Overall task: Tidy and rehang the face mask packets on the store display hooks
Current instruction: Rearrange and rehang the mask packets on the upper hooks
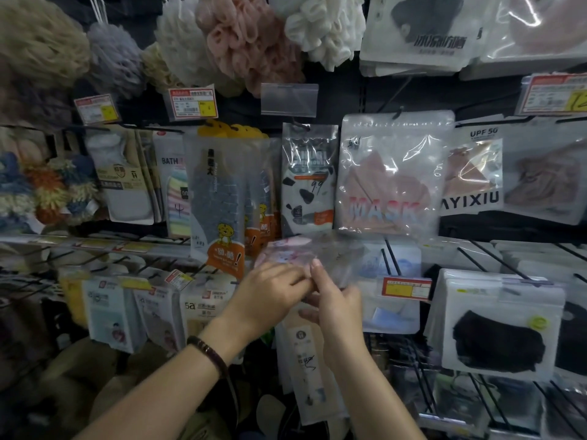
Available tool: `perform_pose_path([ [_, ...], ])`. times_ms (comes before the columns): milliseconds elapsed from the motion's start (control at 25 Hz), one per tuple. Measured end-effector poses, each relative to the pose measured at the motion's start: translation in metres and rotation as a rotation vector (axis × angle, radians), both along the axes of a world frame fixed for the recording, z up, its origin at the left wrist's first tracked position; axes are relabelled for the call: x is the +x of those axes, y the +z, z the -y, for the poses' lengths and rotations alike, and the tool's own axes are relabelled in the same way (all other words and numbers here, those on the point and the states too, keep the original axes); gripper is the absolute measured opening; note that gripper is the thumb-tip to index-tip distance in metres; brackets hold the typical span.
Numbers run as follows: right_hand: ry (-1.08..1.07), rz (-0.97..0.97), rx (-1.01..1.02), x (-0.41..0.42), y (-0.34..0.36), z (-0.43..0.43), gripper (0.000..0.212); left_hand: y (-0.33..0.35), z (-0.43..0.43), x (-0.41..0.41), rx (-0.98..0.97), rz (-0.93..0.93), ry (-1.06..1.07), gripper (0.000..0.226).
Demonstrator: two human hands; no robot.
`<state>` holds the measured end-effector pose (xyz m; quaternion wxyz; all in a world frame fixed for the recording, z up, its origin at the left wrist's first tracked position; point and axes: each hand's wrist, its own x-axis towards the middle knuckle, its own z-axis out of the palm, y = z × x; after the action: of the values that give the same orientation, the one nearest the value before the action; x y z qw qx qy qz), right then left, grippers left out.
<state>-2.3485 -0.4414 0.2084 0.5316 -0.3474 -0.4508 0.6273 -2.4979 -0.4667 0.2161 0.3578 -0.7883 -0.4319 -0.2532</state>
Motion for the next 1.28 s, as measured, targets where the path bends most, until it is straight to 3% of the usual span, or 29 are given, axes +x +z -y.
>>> perform_pose_path([
  [120,-0.133,0.035,-0.117,-0.008,-0.013,-0.006,0.018,-0.008,0.011,0.0,-0.112,0.057,0.025,0.021],
  [200,-0.189,0.063,-0.095,-0.006,-0.018,-0.006,0.016,-0.004,0.023,0.0,-0.276,0.249,-0.029,0.017],
  [280,-0.194,0.022,-0.07,0.003,-0.019,-0.004,0.019,-0.001,0.038,0.005,-0.375,0.581,-0.093,0.011],
  [360,-0.211,0.021,-0.04,0.013,-0.02,0.001,0.023,-0.005,0.047,0.009,-0.26,0.914,0.005,0.003],
  [480,-0.193,0.031,-0.028,0.028,-0.025,0.013,0.024,-0.016,0.058,0.026,-0.098,1.419,0.225,0.028],
  [600,-0.14,0.016,0.001,0.045,-0.034,0.018,0.024,-0.022,0.067,0.045,-0.219,2.064,0.005,0.041],
  [680,-0.087,0.03,0.01,0.051,-0.042,0.017,0.026,-0.028,0.069,0.049,-0.351,2.292,-0.14,0.03],
  [840,0.011,0.162,0.117,0.06,-0.05,0.017,0.025,-0.045,0.076,0.053,-0.517,2.378,-0.213,0.035],
  [1120,0.173,0.106,0.116,0.061,-0.039,0.027,0.015,-0.061,0.078,0.073,-0.216,2.463,-0.491,0.036],
  [1280,0.251,0.1,0.1,0.048,-0.051,0.05,0.017,-0.06,0.086,0.083,-0.258,2.405,-0.528,0.038],
])
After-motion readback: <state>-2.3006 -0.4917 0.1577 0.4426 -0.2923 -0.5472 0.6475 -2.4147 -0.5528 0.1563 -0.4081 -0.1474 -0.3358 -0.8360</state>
